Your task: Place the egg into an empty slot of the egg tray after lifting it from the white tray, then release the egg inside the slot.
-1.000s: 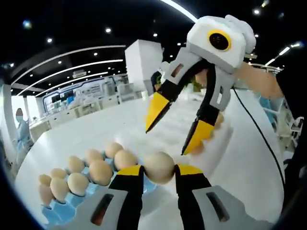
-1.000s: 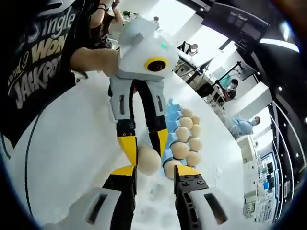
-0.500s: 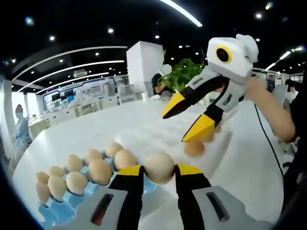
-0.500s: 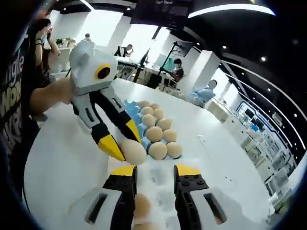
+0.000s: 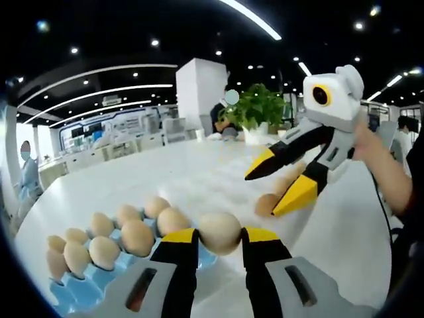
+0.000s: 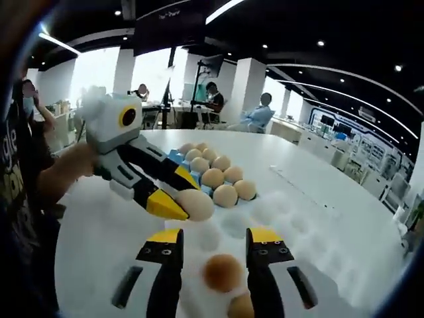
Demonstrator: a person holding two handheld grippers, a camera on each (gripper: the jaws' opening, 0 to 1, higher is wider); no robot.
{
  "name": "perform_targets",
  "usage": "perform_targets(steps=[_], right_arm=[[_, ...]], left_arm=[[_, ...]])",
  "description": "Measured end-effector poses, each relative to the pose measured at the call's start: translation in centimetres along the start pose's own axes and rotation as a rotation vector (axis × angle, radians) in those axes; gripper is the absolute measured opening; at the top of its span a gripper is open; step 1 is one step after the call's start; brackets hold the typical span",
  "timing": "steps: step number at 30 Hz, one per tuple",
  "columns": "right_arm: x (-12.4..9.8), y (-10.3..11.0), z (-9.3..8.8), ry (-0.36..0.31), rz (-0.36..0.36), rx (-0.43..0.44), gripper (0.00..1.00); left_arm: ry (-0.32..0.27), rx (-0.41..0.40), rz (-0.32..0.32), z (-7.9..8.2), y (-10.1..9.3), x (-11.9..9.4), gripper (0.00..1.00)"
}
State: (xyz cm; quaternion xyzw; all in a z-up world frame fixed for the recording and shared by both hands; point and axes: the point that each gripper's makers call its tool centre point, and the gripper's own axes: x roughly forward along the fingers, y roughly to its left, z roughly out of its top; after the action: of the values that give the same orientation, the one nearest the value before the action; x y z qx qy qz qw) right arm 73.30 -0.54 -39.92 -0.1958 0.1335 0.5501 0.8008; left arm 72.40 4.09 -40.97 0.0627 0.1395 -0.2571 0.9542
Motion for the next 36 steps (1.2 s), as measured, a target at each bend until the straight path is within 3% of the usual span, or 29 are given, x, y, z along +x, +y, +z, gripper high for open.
perform_targets(steps=[8, 16, 27, 36], right_arm=[[-0.1, 0.0, -1.7, 0.020, -0.021, 0.035, 0.40], [0.1, 0.5, -1.5, -0.001, -0.002, 0.035, 0.40], [-0.1, 0.5, -1.6, -0.021, 0.005, 0.048, 0.40], [-0.5, 0.6, -1.3, -0.040, 0.001, 0.055, 0.40]], left_arm=[[-0.001, 0.000, 0.002, 0.0, 0.2, 0.1, 0.26], [-0.002, -0.003, 0.014, 0.1, 0.7, -0.1, 0.26], [-0.020, -0.028, 0.059, 0.1, 2.9, -0.8, 0.25], [-0.026, -0.041, 0.063, 0.0, 2.8, -0.6, 0.24]])
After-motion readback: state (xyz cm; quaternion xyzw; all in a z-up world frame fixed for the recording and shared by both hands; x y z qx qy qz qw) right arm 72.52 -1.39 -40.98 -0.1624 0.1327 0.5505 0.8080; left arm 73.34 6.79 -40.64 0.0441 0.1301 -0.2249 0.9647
